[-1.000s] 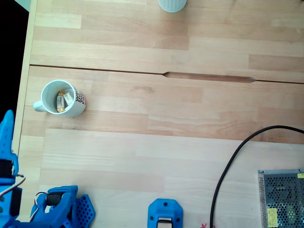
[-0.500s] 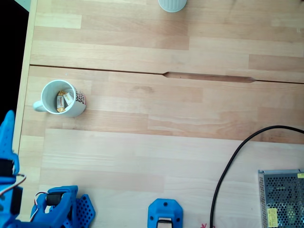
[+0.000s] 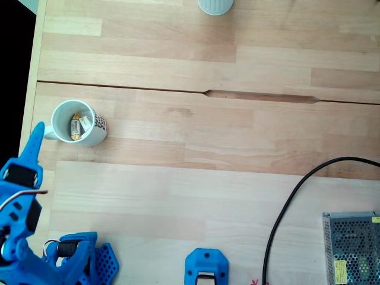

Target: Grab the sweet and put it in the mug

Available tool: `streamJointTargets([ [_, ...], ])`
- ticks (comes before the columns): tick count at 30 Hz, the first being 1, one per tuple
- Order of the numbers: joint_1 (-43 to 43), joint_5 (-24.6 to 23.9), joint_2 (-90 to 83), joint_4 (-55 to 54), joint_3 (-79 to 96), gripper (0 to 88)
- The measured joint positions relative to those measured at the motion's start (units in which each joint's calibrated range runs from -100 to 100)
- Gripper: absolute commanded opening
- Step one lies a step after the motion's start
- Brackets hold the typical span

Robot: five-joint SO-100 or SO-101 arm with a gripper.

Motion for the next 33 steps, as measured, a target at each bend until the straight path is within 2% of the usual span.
streamJointTargets([
  [10,0.0,0.0,0.0,0.0,16.2,29.0],
  [25,0.1,0.1,0.1,-0.3,49.9,29.0],
  [33,0.1,0.0,0.1,-0.3,55.4,29.0],
])
